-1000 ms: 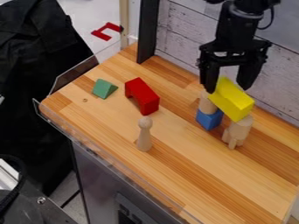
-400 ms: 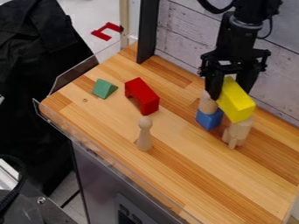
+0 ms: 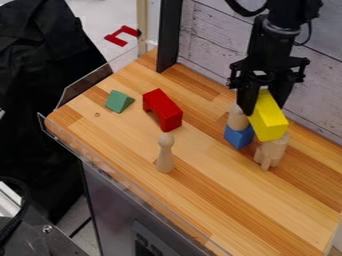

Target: Move the yellow block to the bottom right of the table

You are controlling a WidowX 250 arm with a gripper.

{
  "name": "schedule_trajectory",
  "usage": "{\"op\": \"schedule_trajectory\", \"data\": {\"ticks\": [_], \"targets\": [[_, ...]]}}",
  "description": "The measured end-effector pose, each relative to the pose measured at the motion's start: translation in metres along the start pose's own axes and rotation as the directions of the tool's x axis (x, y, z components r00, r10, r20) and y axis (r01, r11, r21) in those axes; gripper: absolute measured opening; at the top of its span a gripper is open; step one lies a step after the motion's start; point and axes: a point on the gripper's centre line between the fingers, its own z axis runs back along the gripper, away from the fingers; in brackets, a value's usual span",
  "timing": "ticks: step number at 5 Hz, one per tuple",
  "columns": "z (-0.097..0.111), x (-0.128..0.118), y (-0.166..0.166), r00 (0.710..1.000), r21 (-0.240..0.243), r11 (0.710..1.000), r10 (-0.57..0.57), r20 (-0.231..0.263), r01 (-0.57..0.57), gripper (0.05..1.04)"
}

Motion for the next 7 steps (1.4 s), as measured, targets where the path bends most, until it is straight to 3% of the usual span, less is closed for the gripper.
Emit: {"op": "schedule_trajectory", "data": {"ticks": [2,3,5,7], "targets": [[0.022,0.002,0.016,0.999,-0.054,0.997,0.048,0.009,-0.048,0.58],[0.03,0.003,0.035,0.994,-0.086,0.99,0.109,-0.011,-0.11,0.58],[0.023,0.004,0.07,0.972,-0.095,0.969,0.219,-0.084,-0.226,0.58],[0.016,-0.01,0.07,0.969,-0.086,0.973,0.2,-0.146,-0.214,0.58]]}}
